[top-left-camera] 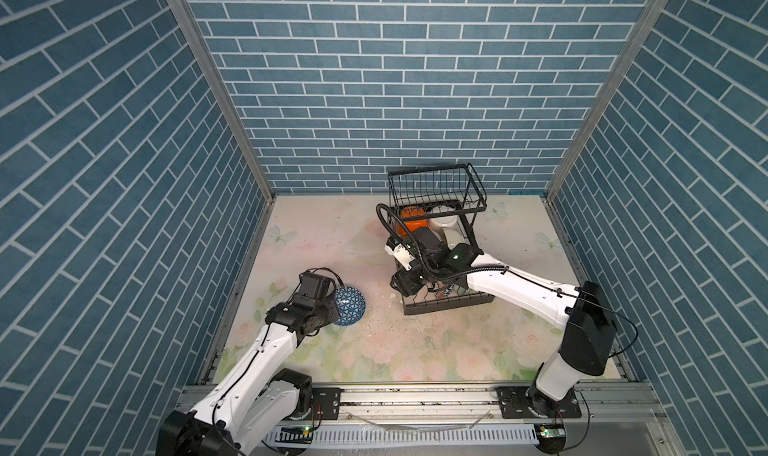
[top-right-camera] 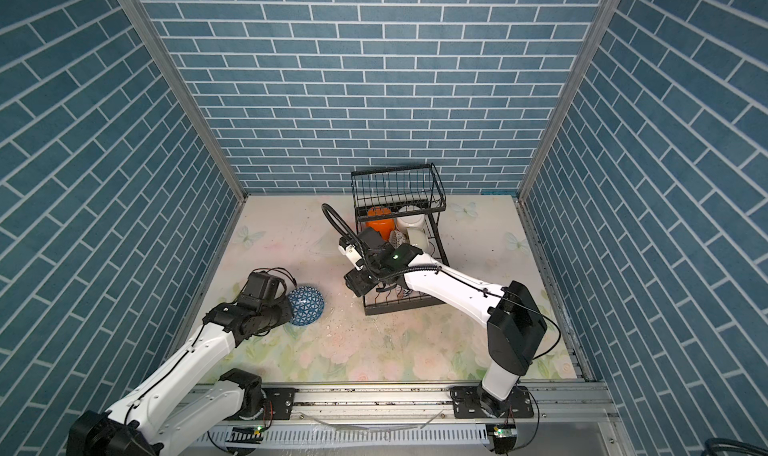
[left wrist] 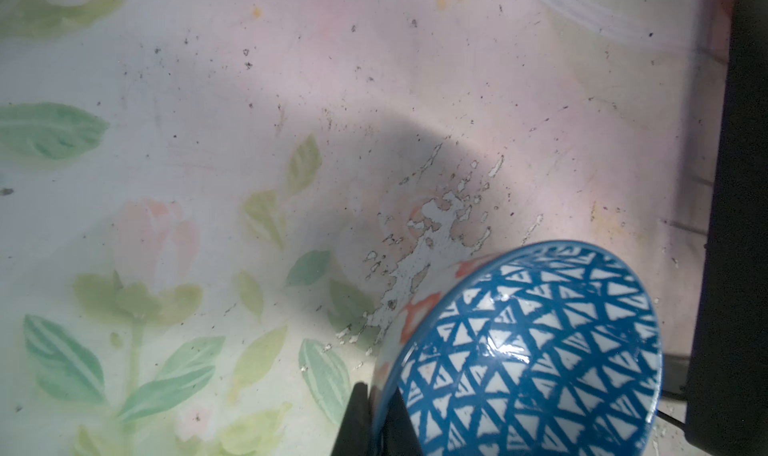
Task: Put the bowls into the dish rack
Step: 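Lift the blue bowl toward the rack while the right gripper reaches toward it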
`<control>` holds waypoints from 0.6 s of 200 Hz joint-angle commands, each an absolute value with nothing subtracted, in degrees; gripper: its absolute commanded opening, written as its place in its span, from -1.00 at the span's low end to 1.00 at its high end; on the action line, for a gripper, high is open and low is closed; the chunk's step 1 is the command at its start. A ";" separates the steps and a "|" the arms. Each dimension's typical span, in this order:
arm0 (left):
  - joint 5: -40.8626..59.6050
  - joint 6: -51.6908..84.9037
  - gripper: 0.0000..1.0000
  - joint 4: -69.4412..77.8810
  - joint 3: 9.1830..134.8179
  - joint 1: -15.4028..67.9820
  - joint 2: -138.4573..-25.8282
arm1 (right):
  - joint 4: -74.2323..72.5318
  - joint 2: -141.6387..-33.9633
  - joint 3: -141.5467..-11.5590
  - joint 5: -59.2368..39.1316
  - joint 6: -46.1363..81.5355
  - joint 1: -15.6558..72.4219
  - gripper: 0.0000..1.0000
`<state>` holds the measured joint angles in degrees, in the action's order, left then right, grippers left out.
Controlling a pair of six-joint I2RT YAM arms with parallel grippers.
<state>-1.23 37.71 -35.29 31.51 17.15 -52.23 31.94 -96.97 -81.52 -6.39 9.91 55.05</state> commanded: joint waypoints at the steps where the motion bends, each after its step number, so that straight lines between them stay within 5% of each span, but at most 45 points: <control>1: 0.35 37.25 -1.00 -32.21 33.40 17.01 -51.25 | 33.48 -98.85 -85.48 -8.91 11.77 54.94 0.26; 120: 0.14 39.76 -1.00 -27.70 41.76 23.48 -58.66 | 37.11 -106.12 -92.58 -9.46 13.85 55.05 0.07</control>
<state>1.54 39.33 -30.33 38.13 21.71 -57.58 35.42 -104.79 -89.54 -8.88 12.16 55.07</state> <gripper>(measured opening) 0.092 0.535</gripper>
